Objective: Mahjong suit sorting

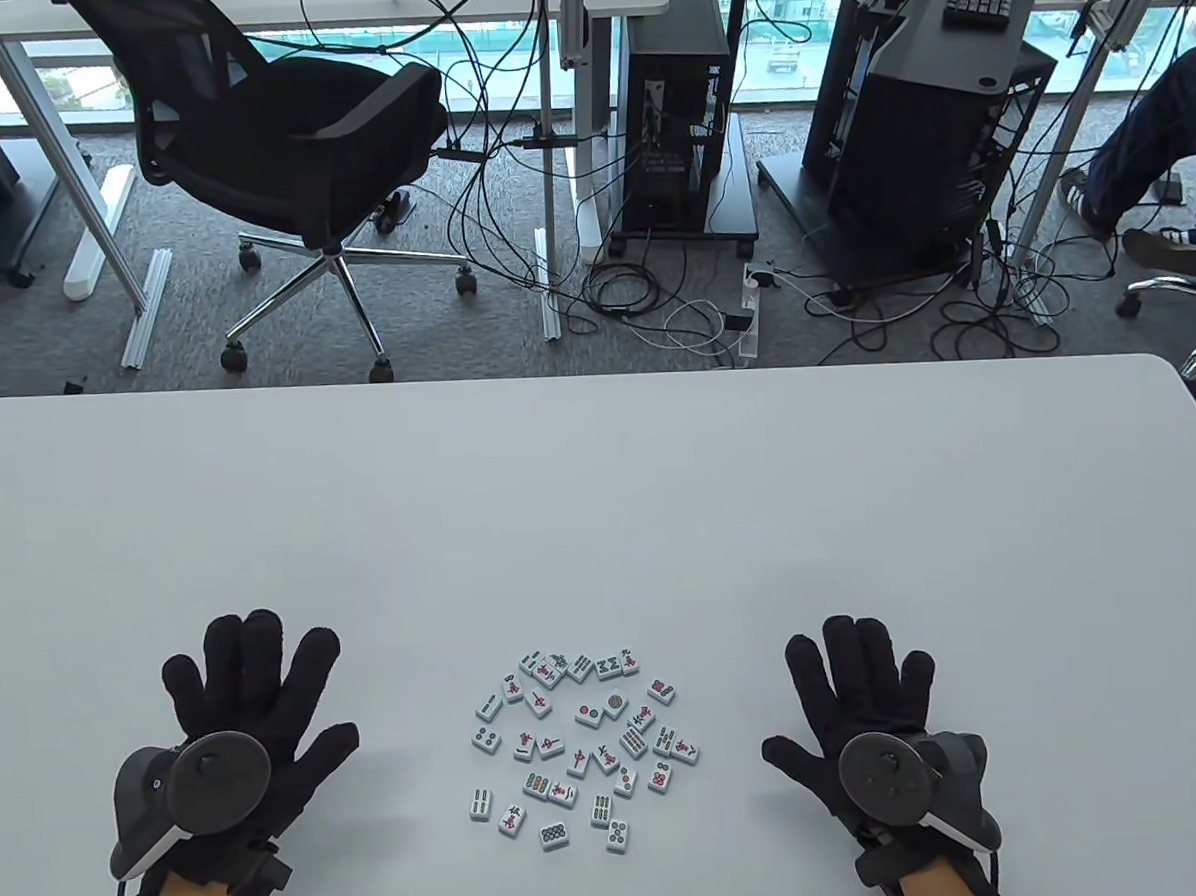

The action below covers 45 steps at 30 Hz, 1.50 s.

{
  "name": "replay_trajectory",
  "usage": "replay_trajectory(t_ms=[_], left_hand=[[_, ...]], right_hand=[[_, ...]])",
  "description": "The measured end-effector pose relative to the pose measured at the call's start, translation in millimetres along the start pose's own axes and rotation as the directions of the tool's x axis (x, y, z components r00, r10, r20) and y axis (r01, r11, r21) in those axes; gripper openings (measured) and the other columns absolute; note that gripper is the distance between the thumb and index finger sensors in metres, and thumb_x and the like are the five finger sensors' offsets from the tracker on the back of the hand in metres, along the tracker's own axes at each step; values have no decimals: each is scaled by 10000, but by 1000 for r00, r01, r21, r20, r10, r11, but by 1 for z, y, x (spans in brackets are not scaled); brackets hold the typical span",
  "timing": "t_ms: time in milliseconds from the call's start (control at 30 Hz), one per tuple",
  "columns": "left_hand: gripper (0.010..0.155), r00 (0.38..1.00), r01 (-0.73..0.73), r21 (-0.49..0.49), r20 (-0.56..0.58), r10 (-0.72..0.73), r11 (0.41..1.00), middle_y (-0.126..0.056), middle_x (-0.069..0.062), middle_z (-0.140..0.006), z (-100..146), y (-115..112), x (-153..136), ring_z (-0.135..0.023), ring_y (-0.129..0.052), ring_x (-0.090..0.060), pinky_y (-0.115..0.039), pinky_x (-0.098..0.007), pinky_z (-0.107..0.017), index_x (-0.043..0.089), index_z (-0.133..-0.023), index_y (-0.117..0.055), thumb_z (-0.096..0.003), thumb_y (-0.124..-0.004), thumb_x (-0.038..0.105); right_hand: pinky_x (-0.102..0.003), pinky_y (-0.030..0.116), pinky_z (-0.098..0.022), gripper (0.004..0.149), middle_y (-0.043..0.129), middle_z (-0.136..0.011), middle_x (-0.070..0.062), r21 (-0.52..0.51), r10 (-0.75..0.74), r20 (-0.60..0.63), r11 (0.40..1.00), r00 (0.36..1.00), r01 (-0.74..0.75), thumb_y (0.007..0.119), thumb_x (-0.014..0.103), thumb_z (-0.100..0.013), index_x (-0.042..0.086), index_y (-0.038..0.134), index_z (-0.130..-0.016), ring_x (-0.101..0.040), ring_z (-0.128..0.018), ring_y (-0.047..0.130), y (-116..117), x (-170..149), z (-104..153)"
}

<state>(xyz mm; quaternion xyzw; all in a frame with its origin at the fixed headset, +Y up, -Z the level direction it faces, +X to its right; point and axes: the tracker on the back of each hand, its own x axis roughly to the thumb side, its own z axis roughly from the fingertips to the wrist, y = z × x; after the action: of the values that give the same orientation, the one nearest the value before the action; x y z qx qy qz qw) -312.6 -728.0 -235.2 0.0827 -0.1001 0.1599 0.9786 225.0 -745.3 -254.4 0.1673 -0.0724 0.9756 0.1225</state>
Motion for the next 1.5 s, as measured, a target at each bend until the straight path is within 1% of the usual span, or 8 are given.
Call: replay_trajectory(t_ms=[167, 333, 567, 767, 933, 1167, 1300, 1500], left_hand=[[795, 1000, -13, 3, 20, 13, 1000, 208, 247, -1076, 0, 0, 1, -1028, 301, -66, 194, -490, -673, 519, -1092, -138, -444, -518, 779], [796, 999, -22, -1, 30, 22, 1000, 207, 245, -1077, 0, -1, 2, -1030, 297, -68, 189, -492, -675, 518, -1093, -139, -443, -518, 779], [794, 998, -35, -11, 42, 35, 999, 207, 242, -1077, -1, -1, 5, -1032, 293, -71, 183, -494, -679, 516, -1094, -143, -444, -517, 778], [792, 998, -44, -16, 44, 44, 999, 215, 244, -1070, -1, -1, 6, -1030, 294, -72, 178, -493, -684, 516, -1094, -142, -446, -515, 778], [791, 998, -56, -34, 39, 57, 998, 217, 244, -1069, -2, -4, 7, -1032, 291, -75, 173, -493, -688, 514, -1095, -142, -448, -514, 777], [790, 998, -54, -54, 37, 56, 997, 217, 242, -1068, -3, -7, 8, -1033, 287, -79, 169, -494, -689, 512, -1095, -143, -449, -514, 775], [791, 998, -55, -56, 39, 57, 997, 215, 241, -1069, -3, -7, 9, -1036, 283, -82, 167, -495, -691, 512, -1096, -143, -449, -515, 775], [789, 997, -59, -59, 45, 62, 997, 214, 241, -1070, -4, -7, 10, -1038, 280, -82, 166, -495, -692, 513, -1095, -145, -449, -515, 774]], right_hand=[[-644, 595, -683, 935, 274, -1195, -143, 42, -24, 14, 999, 1000, 24, 748, 601, -485, 280, 120, -1098, -443, -1035, 483, -5, 13, -15], [-402, 842, -423, 900, 697, -1017, -143, 70, 57, 36, 996, 998, -59, 780, 553, -473, 179, 255, -1101, -342, -657, 900, -11, 32, -53], [-274, 835, -179, 675, 946, -649, -101, 140, 129, 19, 982, 992, -130, 814, 454, -462, 104, 616, -1006, -221, -298, 962, 11, 68, -113], [-236, 792, -70, 568, 985, -458, -69, 274, 199, 52, 940, 979, -205, 844, 430, -435, 69, 792, -871, -168, -130, 914, 42, 94, -133], [-237, 781, -56, 504, 981, -426, -61, 410, 281, 93, 864, 955, -294, 856, 401, -438, 83, 841, -828, -155, -109, 897, 60, 103, -137], [-275, 813, -161, 422, 976, -559, -74, 379, 330, 218, 839, 919, -391, 854, 269, -457, 211, 839, -875, -206, -236, 926, 57, 104, -131], [-258, 817, -144, 480, 977, -535, -58, 336, 319, 206, 865, 925, -373, 852, 301, -450, 151, 799, -903, -176, -220, 927, 47, 101, -129], [-250, 798, -64, 504, 990, -421, -69, 402, 330, 63, 855, 942, -326, 832, 447, -442, 59, 893, -758, -161, -114, 910, 48, 104, -138]])
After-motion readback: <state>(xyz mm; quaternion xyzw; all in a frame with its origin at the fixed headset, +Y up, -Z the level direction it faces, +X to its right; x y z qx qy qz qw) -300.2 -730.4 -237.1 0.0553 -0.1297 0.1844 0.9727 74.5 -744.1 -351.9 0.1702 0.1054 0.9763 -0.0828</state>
